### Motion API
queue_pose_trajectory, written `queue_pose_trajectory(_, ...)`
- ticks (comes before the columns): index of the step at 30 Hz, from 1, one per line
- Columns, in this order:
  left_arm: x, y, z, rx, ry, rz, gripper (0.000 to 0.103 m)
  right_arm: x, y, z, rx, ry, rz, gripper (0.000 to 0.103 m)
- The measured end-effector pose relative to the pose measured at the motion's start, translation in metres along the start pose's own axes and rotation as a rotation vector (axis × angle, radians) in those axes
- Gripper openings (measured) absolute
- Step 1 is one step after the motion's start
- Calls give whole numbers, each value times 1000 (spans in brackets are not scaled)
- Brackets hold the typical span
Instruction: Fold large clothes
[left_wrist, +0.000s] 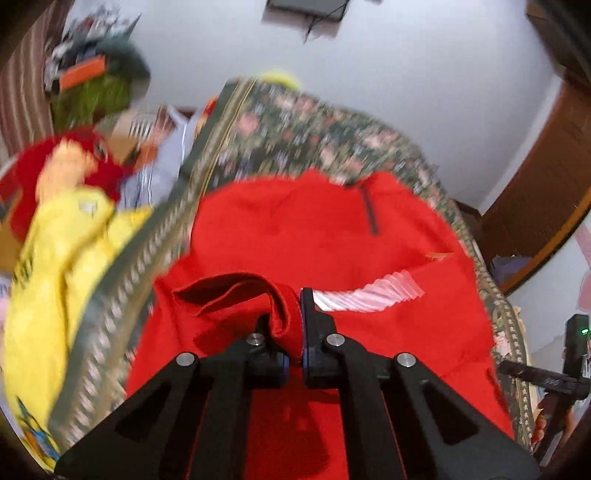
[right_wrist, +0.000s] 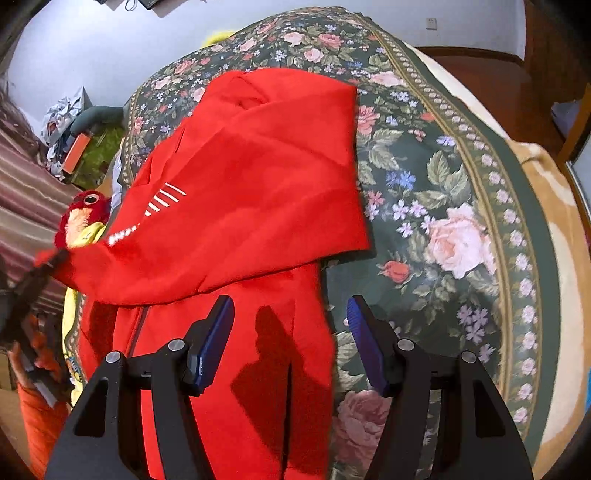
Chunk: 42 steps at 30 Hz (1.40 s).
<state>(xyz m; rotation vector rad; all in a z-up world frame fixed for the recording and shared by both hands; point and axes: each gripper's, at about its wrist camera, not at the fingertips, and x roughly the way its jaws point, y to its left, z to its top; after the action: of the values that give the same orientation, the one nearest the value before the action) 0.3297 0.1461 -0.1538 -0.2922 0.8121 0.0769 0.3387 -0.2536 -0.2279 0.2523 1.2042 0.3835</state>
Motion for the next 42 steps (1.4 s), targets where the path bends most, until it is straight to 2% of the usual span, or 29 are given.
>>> queue_pose_trajectory(4,-6,11,11,19,-17,31,4,1,4,-1,-12,5,-1,60)
queue_pose_trajectory(6,1,22,8,13,4,61,4,0,5,-1,-16,2,-1,60)
queue_pose_trajectory(9,20,41,-4,-5,85,66,4,-2,7,0,-19,-2,-4,60)
queue_pose_trajectory(12,43,52,-25,16,185,123,7,-3,8,0,-22,-1,-11,60)
queue_pose_trajectory(14,53,58,-39,35,245,114,7,-3,8,0,-26,-1,-17,60)
queue_pose_trajectory(17,56,61,-55,63,278,122,12,-3,11,0,-38,-1,-26,60)
queue_pose_trajectory(20,55,67,-58,83,276,168,20,-4,13,3,-50,-6,-40,60)
queue_pose_trajectory(22,49,71,-56,91,263,190,31,-5,15,7,-55,-19,-47,60)
queue_pose_trajectory(24,41,76,-49,94,230,203,48,-7,17,11,-58,-34,-45,60)
queue_pose_trajectory(27,30,75,-33,120,182,219,54,-10,21,22,-71,-57,-48,60)
queue_pose_trajectory(29,27,71,-21,139,164,212,55,-11,25,30,-80,-72,-52,60)
queue_pose_trajectory(35,34,38,19,215,114,152,61,-14,40,65,-130,-129,-74,60)
queue_pose_trajectory(38,46,20,40,238,101,89,68,-11,52,85,-180,-154,-94,60)
queue_pose_trajectory(40,59,9,53,238,104,40,72,-5,60,99,-217,-167,-119,60)
queue_pose_trajectory(42,77,-1,62,253,113,31,73,2,66,114,-243,-193,-174,60)
